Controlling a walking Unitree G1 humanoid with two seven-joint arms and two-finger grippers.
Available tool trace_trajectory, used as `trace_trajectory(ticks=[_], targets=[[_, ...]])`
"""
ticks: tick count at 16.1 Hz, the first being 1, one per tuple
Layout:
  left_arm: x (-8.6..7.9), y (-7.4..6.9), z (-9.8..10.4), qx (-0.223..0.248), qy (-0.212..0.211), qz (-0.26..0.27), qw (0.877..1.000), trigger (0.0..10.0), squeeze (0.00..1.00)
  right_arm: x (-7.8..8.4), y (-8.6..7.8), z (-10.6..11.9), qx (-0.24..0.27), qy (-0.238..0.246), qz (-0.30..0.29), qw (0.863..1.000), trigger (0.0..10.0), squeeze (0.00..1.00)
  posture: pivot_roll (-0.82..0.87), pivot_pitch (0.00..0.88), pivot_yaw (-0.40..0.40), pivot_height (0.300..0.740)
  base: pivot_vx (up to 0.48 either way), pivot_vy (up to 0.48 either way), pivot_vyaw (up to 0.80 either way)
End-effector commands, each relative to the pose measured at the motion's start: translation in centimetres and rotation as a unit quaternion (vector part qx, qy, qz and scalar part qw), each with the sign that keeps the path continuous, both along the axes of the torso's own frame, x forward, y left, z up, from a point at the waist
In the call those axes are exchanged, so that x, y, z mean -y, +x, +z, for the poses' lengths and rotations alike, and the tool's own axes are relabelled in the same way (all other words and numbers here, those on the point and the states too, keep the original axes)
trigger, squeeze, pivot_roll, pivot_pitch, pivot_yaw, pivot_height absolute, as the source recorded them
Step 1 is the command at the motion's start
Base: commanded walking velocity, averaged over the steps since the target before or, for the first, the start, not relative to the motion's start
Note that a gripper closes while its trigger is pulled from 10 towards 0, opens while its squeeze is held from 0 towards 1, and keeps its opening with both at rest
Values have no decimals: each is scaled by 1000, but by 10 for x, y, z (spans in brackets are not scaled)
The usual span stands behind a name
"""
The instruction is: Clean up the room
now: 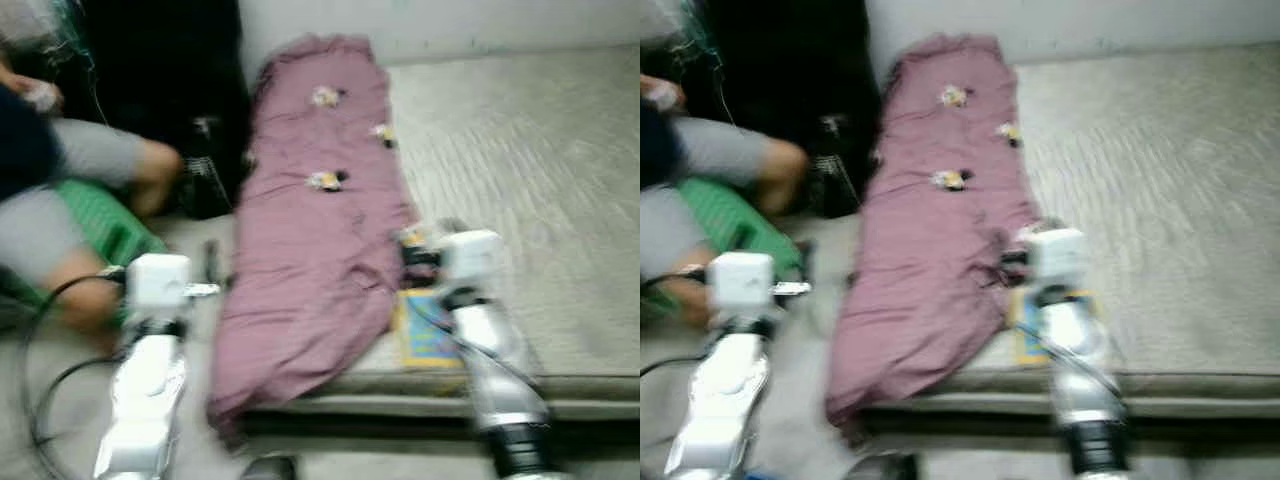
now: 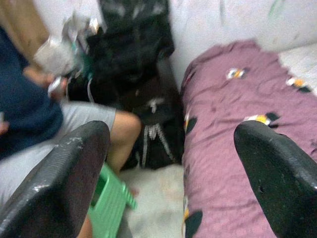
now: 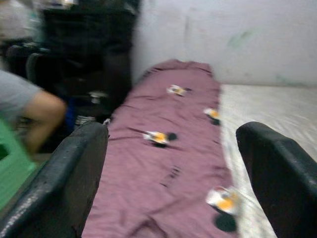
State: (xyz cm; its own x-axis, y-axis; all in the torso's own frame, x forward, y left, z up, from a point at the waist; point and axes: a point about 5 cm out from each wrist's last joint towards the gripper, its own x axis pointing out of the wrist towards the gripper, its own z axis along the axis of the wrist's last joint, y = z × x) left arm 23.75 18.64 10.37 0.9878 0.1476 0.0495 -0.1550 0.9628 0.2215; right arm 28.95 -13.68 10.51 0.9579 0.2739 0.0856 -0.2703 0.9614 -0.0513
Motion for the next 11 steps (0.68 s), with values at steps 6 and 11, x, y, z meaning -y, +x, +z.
trace_trajectory(ticks=[6,11], targets=[[-5,-20,3,9,15,19,1000,10000,0,-13,10,0,-7,-15,49,999,10000,0,3,2,-19,740,0,0,0],[-3,-13,-1,-8,17,-4,1000,10000,0,8,5,-5,-8,-3,-11,1000,10000,0,-46,0,67,740,0,0,0]])
